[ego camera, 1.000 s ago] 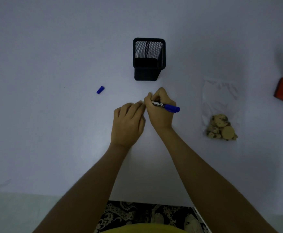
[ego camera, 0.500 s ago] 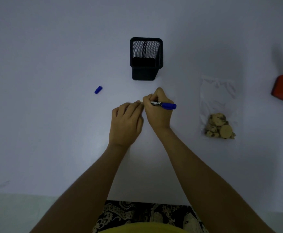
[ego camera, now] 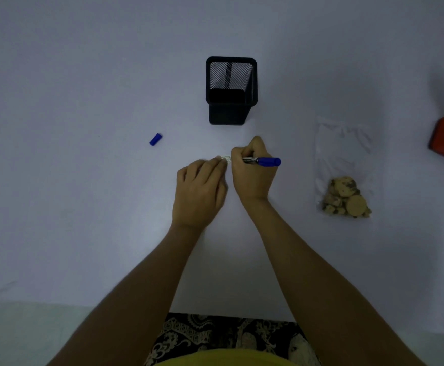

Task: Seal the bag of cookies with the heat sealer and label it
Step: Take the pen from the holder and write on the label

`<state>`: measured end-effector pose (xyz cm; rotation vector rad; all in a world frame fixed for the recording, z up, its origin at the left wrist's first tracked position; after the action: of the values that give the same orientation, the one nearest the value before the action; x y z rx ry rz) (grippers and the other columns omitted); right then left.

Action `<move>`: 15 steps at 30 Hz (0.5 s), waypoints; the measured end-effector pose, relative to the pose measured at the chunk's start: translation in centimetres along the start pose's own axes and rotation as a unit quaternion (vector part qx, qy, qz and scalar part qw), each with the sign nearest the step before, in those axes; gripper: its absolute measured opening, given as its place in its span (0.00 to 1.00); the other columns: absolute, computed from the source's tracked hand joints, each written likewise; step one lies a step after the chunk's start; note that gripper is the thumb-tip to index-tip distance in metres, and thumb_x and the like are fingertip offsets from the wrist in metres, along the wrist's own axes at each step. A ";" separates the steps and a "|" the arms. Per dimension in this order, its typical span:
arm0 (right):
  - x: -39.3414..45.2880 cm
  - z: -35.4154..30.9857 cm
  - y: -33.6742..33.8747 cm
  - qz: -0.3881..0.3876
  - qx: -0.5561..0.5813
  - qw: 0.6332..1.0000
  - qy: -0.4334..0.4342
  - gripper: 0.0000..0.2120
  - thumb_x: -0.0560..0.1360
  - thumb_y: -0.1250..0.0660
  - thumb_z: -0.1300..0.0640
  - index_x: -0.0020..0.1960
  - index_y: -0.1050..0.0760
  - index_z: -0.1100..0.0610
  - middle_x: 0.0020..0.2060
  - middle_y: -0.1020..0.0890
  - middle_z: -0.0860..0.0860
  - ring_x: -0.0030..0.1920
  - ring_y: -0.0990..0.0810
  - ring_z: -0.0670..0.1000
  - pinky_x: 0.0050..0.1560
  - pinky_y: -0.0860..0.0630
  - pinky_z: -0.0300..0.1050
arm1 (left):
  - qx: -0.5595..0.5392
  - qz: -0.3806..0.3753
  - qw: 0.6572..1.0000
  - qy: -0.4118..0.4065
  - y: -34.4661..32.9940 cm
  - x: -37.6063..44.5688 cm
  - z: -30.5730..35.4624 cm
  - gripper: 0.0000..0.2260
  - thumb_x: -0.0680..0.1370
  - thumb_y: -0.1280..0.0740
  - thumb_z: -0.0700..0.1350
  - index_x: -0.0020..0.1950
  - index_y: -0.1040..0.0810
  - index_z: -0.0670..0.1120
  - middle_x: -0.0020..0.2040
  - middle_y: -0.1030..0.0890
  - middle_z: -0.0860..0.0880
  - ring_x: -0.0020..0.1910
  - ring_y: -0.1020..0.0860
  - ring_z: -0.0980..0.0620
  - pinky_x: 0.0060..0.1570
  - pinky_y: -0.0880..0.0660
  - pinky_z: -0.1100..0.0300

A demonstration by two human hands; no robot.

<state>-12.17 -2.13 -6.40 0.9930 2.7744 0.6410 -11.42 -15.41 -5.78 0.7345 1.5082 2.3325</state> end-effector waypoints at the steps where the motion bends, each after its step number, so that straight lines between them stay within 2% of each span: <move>1: 0.0 0.0 0.2 0.006 0.002 1.000 -0.006 0.22 0.73 0.36 0.66 0.31 0.43 0.47 0.24 0.33 0.47 0.26 0.31 0.48 0.27 0.32 0.37 | 0.000 0.000 1.000 -0.001 0.0 0.0 0.0 0.14 0.76 0.34 0.44 0.61 0.22 0.43 0.56 0.18 0.45 0.54 0.22 0.46 0.53 0.32 0.54; 8: -0.1 -0.1 1.0 0.029 0.043 0.998 -0.043 0.21 0.72 0.36 0.69 0.31 0.41 0.50 0.24 0.33 0.45 0.24 0.32 0.42 0.27 0.33 0.31 | -0.002 0.000 1.000 -0.001 0.2 -0.2 0.1 0.14 0.76 0.34 0.43 0.60 0.22 0.42 0.57 0.18 0.46 0.54 0.23 0.46 0.52 0.29 0.53; 15: 1.2 0.4 1.9 0.024 0.078 0.986 -0.142 0.18 0.73 0.36 0.67 0.30 0.39 0.54 0.25 0.31 0.49 0.22 0.32 0.39 0.27 0.31 0.30 | -0.003 -0.021 1.000 -0.001 0.1 -0.2 0.0 0.14 0.76 0.35 0.42 0.62 0.23 0.43 0.58 0.19 0.46 0.55 0.24 0.47 0.52 0.28 0.53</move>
<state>-11.84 0.10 -5.94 1.0879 2.5849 0.2629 -11.29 -15.56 -5.78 0.6961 1.4999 2.3053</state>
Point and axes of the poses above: each hand's wrist, its own x-axis towards the middle knuckle, its own y-axis out of the back of the hand, z = x × y, the point moved 7 cm from there along x, towards the middle knuckle
